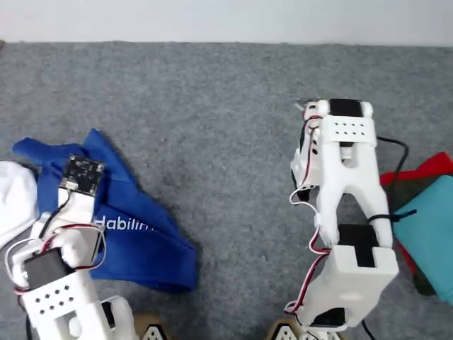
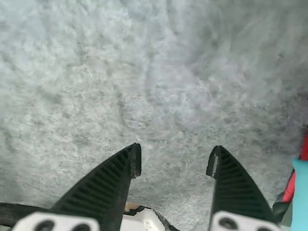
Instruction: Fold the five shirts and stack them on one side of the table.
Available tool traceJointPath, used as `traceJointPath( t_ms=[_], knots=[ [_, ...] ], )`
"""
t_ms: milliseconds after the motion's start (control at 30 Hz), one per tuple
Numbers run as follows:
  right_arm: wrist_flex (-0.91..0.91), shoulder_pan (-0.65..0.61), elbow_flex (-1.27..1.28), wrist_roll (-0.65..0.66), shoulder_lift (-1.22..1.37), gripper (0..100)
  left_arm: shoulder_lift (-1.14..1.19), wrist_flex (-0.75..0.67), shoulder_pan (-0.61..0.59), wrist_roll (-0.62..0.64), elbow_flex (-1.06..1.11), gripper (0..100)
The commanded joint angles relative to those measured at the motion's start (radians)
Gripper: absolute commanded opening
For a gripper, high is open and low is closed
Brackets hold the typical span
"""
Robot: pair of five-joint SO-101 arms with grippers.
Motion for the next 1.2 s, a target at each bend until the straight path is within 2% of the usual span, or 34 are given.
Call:
traceJointPath(
  t_ms=[0,133,267,400,567,867,1000,1167],
  knots=[
    [0.041,-0.079,-0.040,0.049,-0.065,24.7,-0.014,0.025,-0.103,-0.012,-0.058,17],
    [0.036,-0.249,-0.089,0.055,-0.053,36.6,-0.006,0.133,-0.282,-0.049,-0.136,17],
    [0.035,-0.440,-0.209,0.058,0.021,47.8,-0.006,0.242,-0.446,-0.221,-0.150,17],
    [0.038,-0.558,-0.393,0.058,0.153,46.2,-0.008,0.252,-0.601,-0.338,-0.154,17],
    [0.039,-0.647,-0.565,0.058,0.326,45.0,-0.006,0.249,-0.753,-0.465,-0.154,17],
    [0.041,-0.846,-0.580,0.058,0.414,45.0,-0.012,0.235,-0.760,-0.488,-0.205,17],
    [0.041,-0.943,-0.583,0.058,0.410,45.0,-0.008,0.172,-0.758,-0.486,-0.156,17],
    [0.035,-0.986,-0.585,0.060,0.450,45.0,-0.014,0.173,-0.760,-0.486,-0.143,17]
  ],
)
